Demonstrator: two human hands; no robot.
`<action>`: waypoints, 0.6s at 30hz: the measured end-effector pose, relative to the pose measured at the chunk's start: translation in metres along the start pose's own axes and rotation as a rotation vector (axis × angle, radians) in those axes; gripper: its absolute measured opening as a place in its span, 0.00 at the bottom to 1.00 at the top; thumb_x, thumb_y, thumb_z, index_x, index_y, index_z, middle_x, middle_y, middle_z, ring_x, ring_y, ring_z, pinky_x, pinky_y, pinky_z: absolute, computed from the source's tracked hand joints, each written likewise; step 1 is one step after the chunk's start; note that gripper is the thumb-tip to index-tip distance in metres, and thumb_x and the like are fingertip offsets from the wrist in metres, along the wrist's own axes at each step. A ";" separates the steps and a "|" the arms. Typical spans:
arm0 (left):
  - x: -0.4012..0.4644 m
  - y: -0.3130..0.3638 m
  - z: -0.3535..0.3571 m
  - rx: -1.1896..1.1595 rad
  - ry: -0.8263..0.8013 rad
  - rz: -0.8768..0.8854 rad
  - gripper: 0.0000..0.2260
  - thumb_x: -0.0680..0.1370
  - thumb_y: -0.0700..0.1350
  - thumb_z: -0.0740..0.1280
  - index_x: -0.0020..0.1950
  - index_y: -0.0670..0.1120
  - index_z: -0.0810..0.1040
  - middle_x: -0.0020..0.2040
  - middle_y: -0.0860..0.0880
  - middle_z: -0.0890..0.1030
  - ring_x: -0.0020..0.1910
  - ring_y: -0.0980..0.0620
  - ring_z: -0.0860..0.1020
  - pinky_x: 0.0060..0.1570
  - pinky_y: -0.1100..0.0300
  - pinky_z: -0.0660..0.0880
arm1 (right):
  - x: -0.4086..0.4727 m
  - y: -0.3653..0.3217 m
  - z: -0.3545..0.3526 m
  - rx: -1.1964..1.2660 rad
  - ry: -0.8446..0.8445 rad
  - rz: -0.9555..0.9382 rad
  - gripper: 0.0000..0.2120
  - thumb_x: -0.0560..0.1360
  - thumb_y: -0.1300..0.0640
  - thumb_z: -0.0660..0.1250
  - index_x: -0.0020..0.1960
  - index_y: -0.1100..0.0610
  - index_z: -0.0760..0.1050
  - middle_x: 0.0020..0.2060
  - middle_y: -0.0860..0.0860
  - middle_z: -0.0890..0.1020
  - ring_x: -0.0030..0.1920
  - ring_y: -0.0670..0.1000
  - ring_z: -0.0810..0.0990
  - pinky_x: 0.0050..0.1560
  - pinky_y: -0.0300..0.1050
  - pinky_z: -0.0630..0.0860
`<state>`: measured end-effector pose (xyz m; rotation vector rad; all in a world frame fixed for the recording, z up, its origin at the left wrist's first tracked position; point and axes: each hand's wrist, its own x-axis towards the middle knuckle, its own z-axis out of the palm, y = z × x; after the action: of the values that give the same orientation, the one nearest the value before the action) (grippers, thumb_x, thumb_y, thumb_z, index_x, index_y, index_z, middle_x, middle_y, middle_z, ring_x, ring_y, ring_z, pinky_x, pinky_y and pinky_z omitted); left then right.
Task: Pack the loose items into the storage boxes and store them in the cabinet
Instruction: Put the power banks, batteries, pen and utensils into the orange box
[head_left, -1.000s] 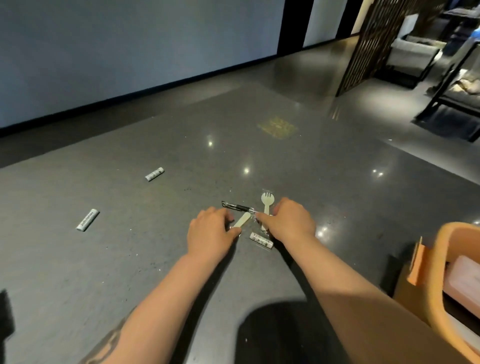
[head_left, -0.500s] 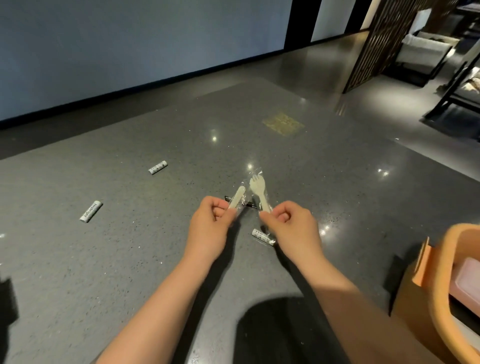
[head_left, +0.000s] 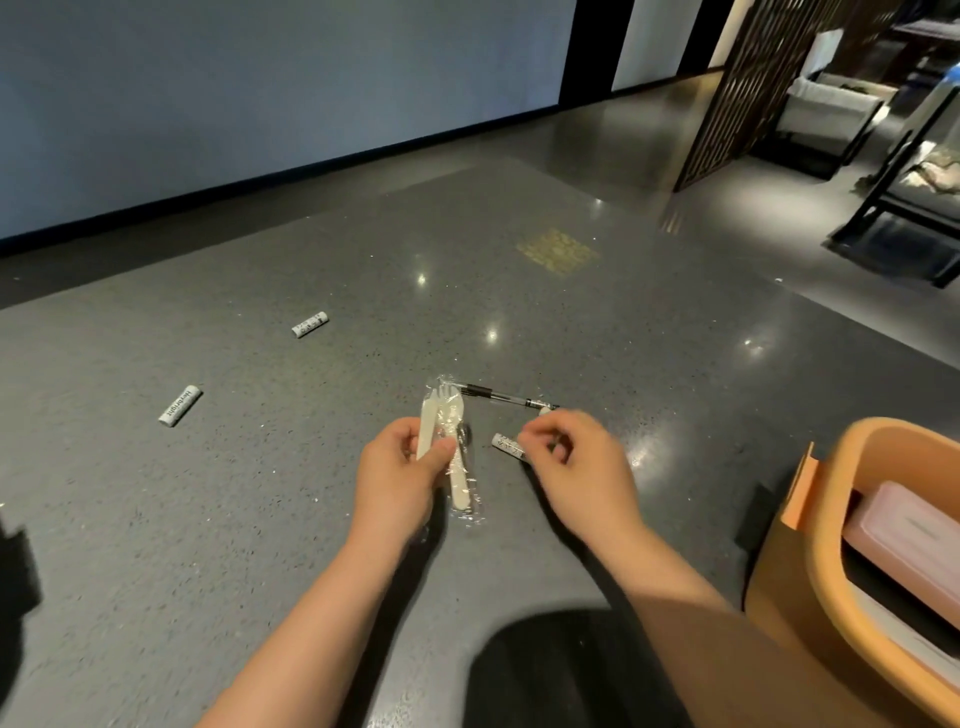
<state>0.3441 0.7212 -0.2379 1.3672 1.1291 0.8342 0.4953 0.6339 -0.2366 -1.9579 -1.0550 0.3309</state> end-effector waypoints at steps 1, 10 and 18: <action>0.001 -0.002 -0.003 0.031 0.010 0.014 0.03 0.73 0.38 0.70 0.46 0.44 0.79 0.38 0.43 0.81 0.36 0.47 0.77 0.45 0.44 0.76 | 0.011 0.005 -0.005 -0.131 0.075 -0.003 0.03 0.72 0.52 0.69 0.45 0.48 0.79 0.41 0.43 0.80 0.45 0.44 0.75 0.42 0.40 0.68; 0.002 -0.021 -0.014 0.075 0.037 0.018 0.05 0.73 0.38 0.71 0.43 0.47 0.79 0.34 0.46 0.80 0.33 0.48 0.76 0.44 0.39 0.77 | 0.042 0.028 0.004 -0.380 -0.031 0.136 0.08 0.75 0.54 0.66 0.51 0.55 0.78 0.48 0.53 0.78 0.53 0.55 0.73 0.44 0.42 0.64; 0.007 -0.022 -0.013 0.072 0.041 0.002 0.06 0.73 0.39 0.71 0.42 0.50 0.78 0.37 0.44 0.81 0.38 0.41 0.78 0.46 0.38 0.77 | 0.031 0.007 0.016 -0.282 -0.239 -0.053 0.13 0.73 0.45 0.67 0.49 0.54 0.78 0.43 0.46 0.74 0.44 0.47 0.73 0.43 0.40 0.66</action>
<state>0.3302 0.7297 -0.2589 1.4163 1.1995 0.8330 0.5090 0.6649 -0.2465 -2.1730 -1.3664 0.4125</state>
